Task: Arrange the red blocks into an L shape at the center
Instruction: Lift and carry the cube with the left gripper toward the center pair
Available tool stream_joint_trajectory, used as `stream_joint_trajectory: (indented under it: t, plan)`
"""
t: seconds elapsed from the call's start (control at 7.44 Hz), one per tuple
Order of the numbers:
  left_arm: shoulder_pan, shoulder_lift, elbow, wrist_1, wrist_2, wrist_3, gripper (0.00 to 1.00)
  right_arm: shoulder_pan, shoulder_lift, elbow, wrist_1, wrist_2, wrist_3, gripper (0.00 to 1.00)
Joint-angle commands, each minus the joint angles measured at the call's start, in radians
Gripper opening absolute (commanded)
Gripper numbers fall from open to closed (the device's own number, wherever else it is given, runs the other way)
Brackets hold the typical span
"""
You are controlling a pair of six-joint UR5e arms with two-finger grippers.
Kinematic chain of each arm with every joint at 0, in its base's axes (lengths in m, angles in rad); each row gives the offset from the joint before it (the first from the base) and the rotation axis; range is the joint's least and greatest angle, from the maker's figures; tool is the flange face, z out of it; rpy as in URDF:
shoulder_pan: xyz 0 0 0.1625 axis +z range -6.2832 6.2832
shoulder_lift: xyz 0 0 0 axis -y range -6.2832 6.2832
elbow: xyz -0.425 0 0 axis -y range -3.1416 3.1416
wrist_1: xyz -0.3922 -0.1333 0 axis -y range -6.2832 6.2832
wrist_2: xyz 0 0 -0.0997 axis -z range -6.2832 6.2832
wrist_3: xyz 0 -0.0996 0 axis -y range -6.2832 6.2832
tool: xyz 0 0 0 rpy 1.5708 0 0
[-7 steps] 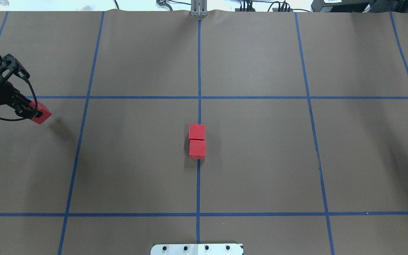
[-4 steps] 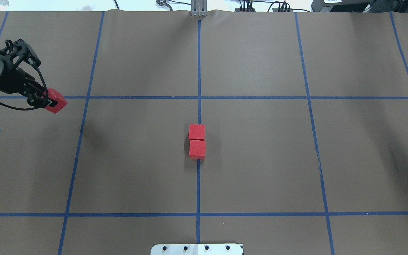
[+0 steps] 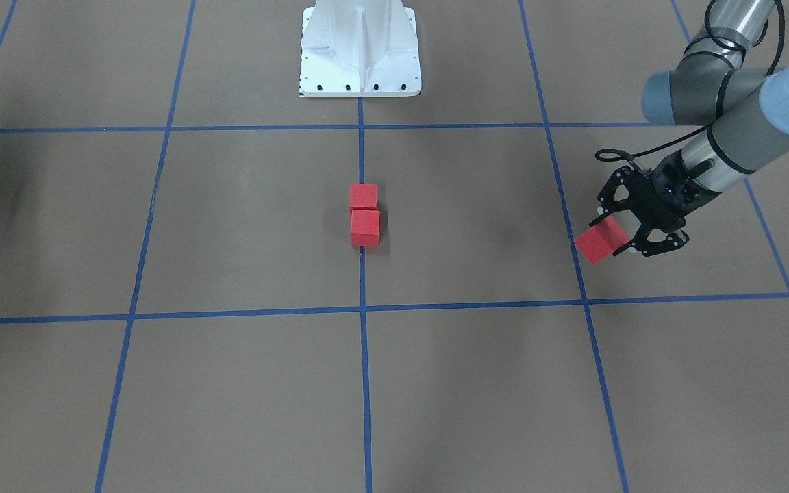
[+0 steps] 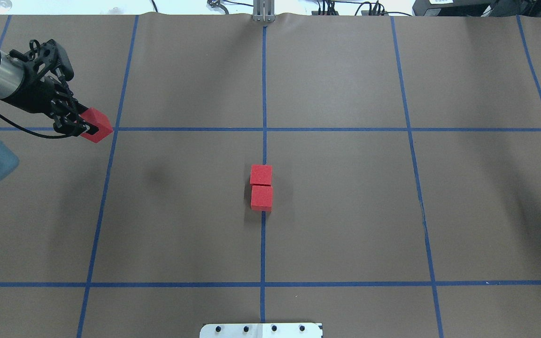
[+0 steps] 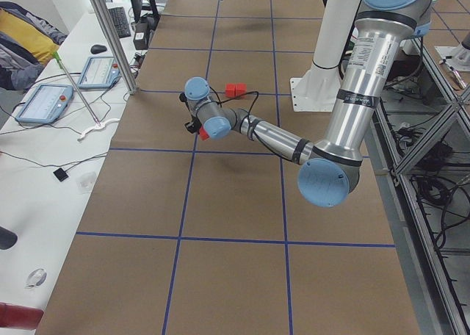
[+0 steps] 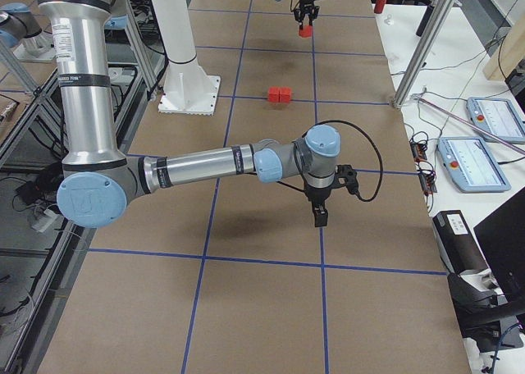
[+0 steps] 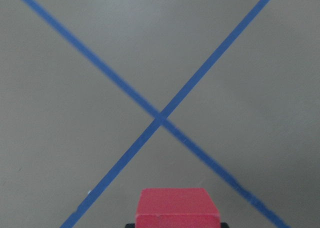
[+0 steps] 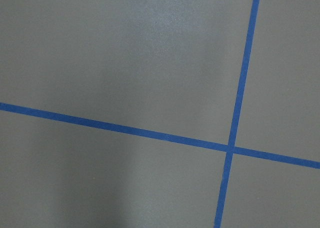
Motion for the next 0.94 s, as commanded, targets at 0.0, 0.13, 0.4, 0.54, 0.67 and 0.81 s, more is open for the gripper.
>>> stream_joint_trajectory:
  t: [0.0, 0.13, 0.4, 0.54, 0.67, 0.81]
  plan:
    - [0.008, 0.003, -0.027, 0.048, 0.004, 0.126, 0.00, 0.000, 0.001, 0.001, 0.000, 0.000, 0.002, 0.99]
    - [0.049, -0.020, -0.036, 0.145, 0.005, 0.136, 0.00, 0.000, 0.000, 0.001, 0.000, 0.000, 0.000, 0.99]
    - [0.176, -0.095, -0.029, 0.180, 0.185, 0.248, 0.00, 0.001, 0.001, -0.001, 0.000, 0.000, 0.000, 0.99]
    - [0.218, -0.164, -0.003, 0.195, 0.270, 0.425, 0.00, 0.000, 0.001, 0.001, 0.000, 0.000, 0.000, 0.99]
    - [0.251, -0.236, 0.006, 0.279, 0.301, 0.473, 0.00, 0.000, 0.000, -0.001, 0.000, 0.000, 0.002, 0.99]
    - [0.272, -0.335, 0.034, 0.422, 0.310, 0.474, 0.00, 0.000, -0.002, -0.001, 0.000, 0.000, 0.000, 0.99]
